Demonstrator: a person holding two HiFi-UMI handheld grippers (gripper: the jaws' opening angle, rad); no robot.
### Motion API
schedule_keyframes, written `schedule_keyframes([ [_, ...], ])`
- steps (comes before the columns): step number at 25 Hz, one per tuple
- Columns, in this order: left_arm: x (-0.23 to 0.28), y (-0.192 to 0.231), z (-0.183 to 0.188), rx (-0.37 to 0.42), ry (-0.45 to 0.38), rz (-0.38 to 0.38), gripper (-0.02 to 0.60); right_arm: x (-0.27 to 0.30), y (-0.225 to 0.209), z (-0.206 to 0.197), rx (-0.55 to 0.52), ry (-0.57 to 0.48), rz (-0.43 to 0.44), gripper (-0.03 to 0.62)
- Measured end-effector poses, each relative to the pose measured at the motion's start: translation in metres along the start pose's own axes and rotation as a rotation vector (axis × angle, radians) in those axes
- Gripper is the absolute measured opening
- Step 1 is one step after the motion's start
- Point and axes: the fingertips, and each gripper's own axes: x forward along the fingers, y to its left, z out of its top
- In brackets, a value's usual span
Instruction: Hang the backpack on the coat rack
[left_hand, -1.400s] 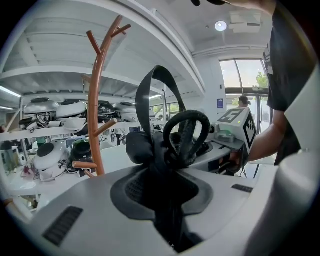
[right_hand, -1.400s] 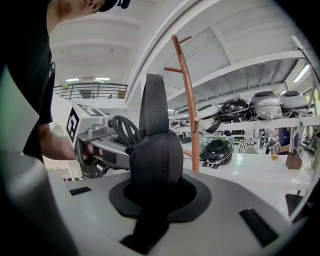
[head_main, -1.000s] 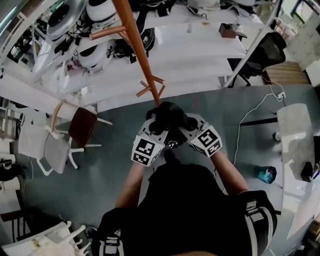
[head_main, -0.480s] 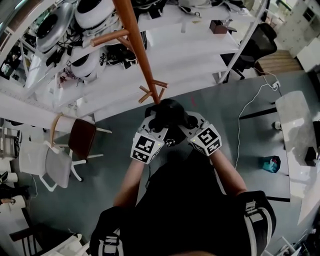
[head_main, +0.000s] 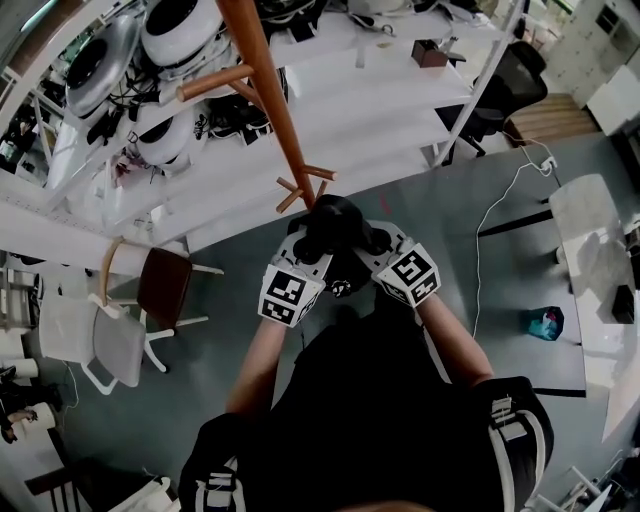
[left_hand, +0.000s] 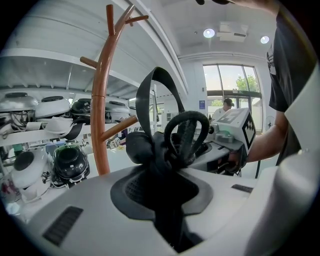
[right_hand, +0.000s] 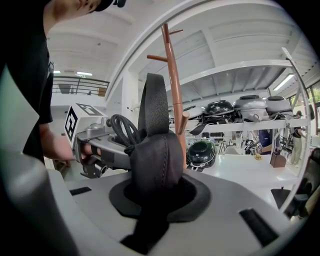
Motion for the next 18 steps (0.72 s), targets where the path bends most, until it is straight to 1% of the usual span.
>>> schedule_keyframes([
  [3,0.004,-0.001,0.001,-0.001,-0.006,-0.007,0.087,0.0,-0.005,0.002,-0.002,-0.011,0.002,0.087],
  [10,0.014,0.005,0.003,-0.012,0.001,0.013,0.087,0.005,-0.019,0.004,-0.004,-0.009,0.021,0.087],
  [18,0.023,0.021,0.003,-0.038,0.0,0.063,0.087,0.022,-0.035,0.003,-0.019,0.001,0.072,0.089],
])
